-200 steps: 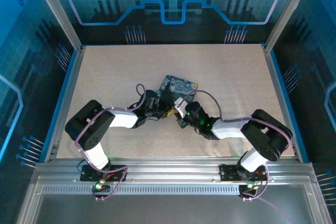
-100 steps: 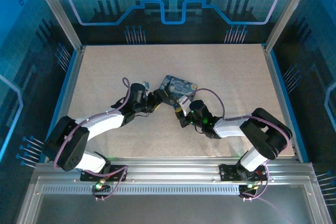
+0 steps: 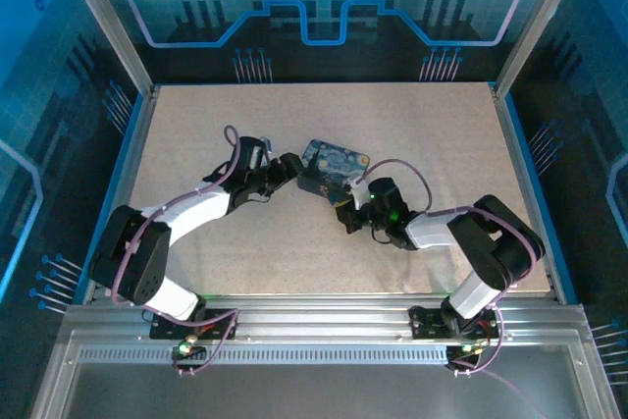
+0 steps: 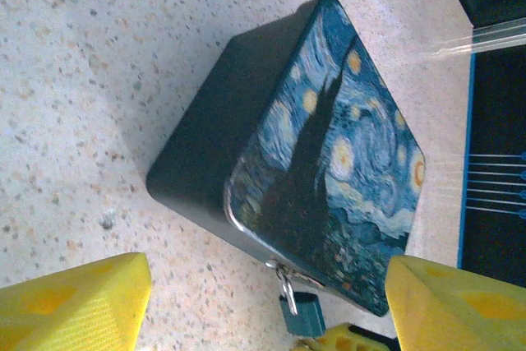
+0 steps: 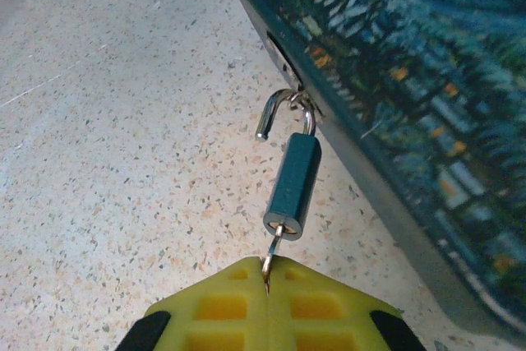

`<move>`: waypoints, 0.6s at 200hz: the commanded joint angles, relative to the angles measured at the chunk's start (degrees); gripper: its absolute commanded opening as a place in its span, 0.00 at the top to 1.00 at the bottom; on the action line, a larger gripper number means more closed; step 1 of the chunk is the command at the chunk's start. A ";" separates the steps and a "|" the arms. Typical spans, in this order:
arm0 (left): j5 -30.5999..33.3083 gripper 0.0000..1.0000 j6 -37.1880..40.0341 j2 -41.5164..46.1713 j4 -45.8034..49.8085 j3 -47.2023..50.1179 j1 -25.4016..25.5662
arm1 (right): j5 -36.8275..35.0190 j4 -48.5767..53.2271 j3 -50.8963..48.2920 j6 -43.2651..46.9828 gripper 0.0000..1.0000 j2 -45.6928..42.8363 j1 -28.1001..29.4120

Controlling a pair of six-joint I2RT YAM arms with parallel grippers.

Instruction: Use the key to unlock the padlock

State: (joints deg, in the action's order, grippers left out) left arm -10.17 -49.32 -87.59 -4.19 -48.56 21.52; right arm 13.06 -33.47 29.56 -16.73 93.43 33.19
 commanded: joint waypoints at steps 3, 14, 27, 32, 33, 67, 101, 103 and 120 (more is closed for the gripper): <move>-2.58 0.23 3.84 -2.77 2.75 -4.14 -0.42 | 3.40 3.46 0.55 -2.47 1.00 2.65 -1.78; -3.09 0.23 4.76 -4.25 3.64 -5.80 -0.51 | 4.20 3.39 0.83 -2.84 1.00 3.46 -2.28; -3.35 0.23 5.86 -5.94 4.26 -7.49 -0.52 | 4.67 2.93 0.83 -3.28 0.99 3.99 -2.93; -3.36 0.23 6.15 -6.60 4.51 -8.17 -0.51 | 4.69 2.79 0.76 -3.44 0.99 4.09 -3.11; -3.40 0.23 6.20 -6.75 4.57 -8.33 -0.51 | 4.74 2.75 0.72 -3.46 0.99 4.06 -3.17; -4.12 0.23 7.81 -11.16 5.61 -12.56 -0.53 | 5.01 1.11 0.05 -4.05 0.99 4.63 -4.47; -5.63 0.23 8.13 -15.33 5.86 -15.44 -0.54 | 6.48 0.21 0.06 -4.51 0.99 5.44 -5.45; -5.75 0.23 8.17 -15.53 5.79 -15.54 -0.52 | 6.53 0.24 0.06 -4.57 0.99 5.45 -5.51; -6.60 0.24 8.71 -17.14 5.93 -16.58 -0.52 | 6.63 0.08 -0.01 -4.70 0.98 5.56 -5.94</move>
State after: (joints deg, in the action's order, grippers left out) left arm -14.11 -42.89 -102.48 -0.16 -62.67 21.45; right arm 18.92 -33.91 29.74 -20.14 97.71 28.53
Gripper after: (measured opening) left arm 0.766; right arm 0.056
